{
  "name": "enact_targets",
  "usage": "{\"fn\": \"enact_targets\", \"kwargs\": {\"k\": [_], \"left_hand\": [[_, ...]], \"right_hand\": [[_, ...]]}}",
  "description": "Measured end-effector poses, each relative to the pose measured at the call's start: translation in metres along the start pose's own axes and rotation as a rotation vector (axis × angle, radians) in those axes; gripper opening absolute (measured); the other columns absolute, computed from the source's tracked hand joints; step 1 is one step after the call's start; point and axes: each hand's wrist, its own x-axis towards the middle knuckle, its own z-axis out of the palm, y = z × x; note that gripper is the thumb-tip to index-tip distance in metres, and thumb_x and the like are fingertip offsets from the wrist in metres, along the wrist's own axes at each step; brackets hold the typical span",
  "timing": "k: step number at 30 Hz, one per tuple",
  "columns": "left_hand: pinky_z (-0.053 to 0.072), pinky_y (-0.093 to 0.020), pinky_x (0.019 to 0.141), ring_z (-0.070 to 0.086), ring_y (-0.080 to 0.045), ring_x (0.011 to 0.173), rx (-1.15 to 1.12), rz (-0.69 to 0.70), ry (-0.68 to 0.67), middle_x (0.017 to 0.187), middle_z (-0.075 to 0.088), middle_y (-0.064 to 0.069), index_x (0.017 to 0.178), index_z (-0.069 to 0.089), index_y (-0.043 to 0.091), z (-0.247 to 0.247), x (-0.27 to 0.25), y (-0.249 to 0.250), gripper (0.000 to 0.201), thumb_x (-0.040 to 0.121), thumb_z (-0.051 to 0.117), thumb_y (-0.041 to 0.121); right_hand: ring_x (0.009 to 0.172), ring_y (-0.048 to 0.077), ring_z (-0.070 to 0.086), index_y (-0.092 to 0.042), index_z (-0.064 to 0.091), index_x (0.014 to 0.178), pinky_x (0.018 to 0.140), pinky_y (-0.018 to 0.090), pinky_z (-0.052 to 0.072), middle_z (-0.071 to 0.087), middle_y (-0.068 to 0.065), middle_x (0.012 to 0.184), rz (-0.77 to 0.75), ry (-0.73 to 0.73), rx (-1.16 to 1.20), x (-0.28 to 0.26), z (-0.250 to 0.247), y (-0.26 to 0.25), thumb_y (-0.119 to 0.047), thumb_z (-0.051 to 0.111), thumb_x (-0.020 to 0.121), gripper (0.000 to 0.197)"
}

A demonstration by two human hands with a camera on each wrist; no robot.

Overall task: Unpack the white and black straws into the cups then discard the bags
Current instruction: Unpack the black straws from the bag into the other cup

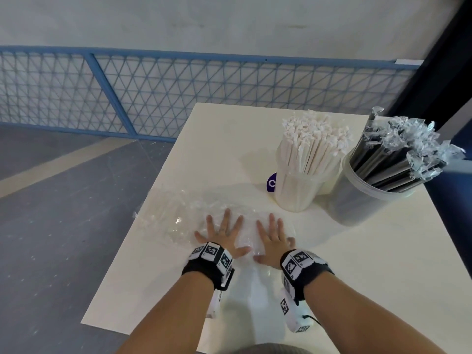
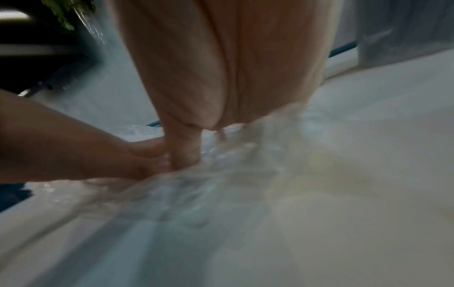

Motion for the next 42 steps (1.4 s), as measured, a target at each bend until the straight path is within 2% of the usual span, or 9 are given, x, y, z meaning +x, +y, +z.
{"fn": "enact_targets", "kwargs": {"k": [12, 16, 18, 21, 25, 29, 34, 39, 42], "left_hand": [[0.001, -0.071, 0.105, -0.008, -0.037, 0.143, -0.009, -0.068, 0.053, 0.157, -0.014, 0.003, 0.145, 0.003, 0.043, -0.017, -0.009, 0.01, 0.094, 0.072, 0.057, 0.069], [0.025, -0.038, 0.105, 0.056, -0.02, 0.111, -0.215, 0.305, 0.669, 0.117, 0.058, 0.002, 0.111, 0.059, 0.019, -0.04, -0.028, 0.047, 0.056, 0.076, 0.056, 0.062], [0.04, -0.023, 0.082, 0.06, -0.015, 0.087, -0.449, 0.548, 0.828, 0.096, 0.062, 0.002, 0.094, 0.063, 0.013, -0.051, -0.043, 0.081, 0.042, 0.077, 0.06, 0.052], [0.045, -0.018, 0.083, 0.056, -0.008, 0.096, -0.658, 0.751, 0.799, 0.108, 0.058, 0.002, 0.111, 0.056, 0.012, -0.07, -0.061, 0.142, 0.046, 0.076, 0.07, 0.039], [0.029, -0.023, 0.111, 0.03, -0.014, 0.135, -0.864, 0.882, 0.651, 0.143, 0.029, -0.002, 0.141, 0.025, 0.012, -0.102, -0.061, 0.204, 0.101, 0.061, 0.085, 0.03], [0.003, -0.03, 0.116, -0.007, -0.018, 0.145, -0.783, 0.797, 0.548, 0.155, -0.01, -0.007, 0.146, -0.013, 0.012, -0.134, -0.046, 0.235, 0.14, 0.052, 0.089, 0.031], [0.019, -0.019, 0.11, 0.017, -0.011, 0.142, -0.752, 0.836, 0.31, 0.158, 0.006, -0.003, 0.137, -0.036, 0.021, -0.159, -0.014, 0.241, 0.152, 0.052, 0.09, 0.028], [0.029, -0.019, 0.1, 0.041, -0.009, 0.128, -0.67, 0.786, 0.206, 0.145, 0.04, 0.001, 0.138, -0.036, 0.02, -0.16, 0.004, 0.238, 0.146, 0.058, 0.087, 0.016], [0.039, -0.028, 0.101, 0.052, -0.017, 0.12, -0.736, 0.788, 0.258, 0.134, 0.054, -0.002, 0.146, -0.009, 0.026, -0.154, 0.009, 0.242, 0.141, 0.047, 0.091, 0.015]], "right_hand": [[0.14, 0.023, -0.03, -0.022, -0.027, 0.143, 0.11, 0.06, -0.008, -0.037, 0.002, 0.149, -0.006, 0.053, -0.044, -0.014, -0.007, 0.039, -0.073, 0.054, 0.071, 0.12], [0.144, 0.012, 0.016, -0.029, 0.025, 0.144, 0.114, 0.05, -0.006, 0.021, -0.009, 0.155, -0.086, 0.622, 0.269, -0.045, -0.016, 0.052, -0.057, 0.05, 0.086, 0.07], [0.114, 0.002, 0.051, -0.029, 0.054, 0.113, 0.114, 0.051, 0.01, 0.057, -0.017, 0.115, -0.137, 0.968, 0.507, -0.063, -0.02, 0.066, -0.045, 0.055, 0.087, 0.03], [0.083, 0.011, 0.055, -0.025, 0.048, 0.094, 0.091, 0.034, 0.044, 0.053, -0.009, 0.087, -0.143, 1.329, 0.706, -0.087, -0.029, 0.09, -0.045, 0.056, 0.08, 0.026], [0.098, 0.02, 0.051, -0.006, 0.044, 0.117, 0.086, 0.004, 0.035, 0.039, 0.003, 0.115, -0.051, 1.528, 0.857, -0.109, -0.054, 0.125, -0.039, 0.062, 0.073, 0.057], [0.126, 0.013, 0.035, -0.012, 0.02, 0.143, 0.101, 0.022, 0.032, 0.021, 0.005, 0.143, -0.023, 1.384, 0.925, -0.118, -0.09, 0.161, -0.018, 0.078, 0.071, 0.093], [0.14, 0.005, 0.018, -0.021, -0.005, 0.149, 0.117, 0.041, 0.023, 0.006, -0.012, 0.153, -0.142, 0.915, 0.955, -0.112, -0.139, 0.205, -0.036, 0.087, 0.057, 0.13], [0.125, -0.001, 0.026, -0.01, -0.001, 0.149, 0.093, -0.008, 0.022, 0.026, -0.012, 0.14, -0.147, 0.865, 0.895, -0.107, -0.154, 0.206, -0.015, 0.086, 0.062, 0.123], [0.125, 0.012, 0.043, -0.021, 0.025, 0.142, 0.112, 0.031, 0.03, 0.049, -0.013, 0.126, -0.099, 0.947, 0.831, -0.096, -0.148, 0.2, -0.029, 0.088, 0.057, 0.107]]}}
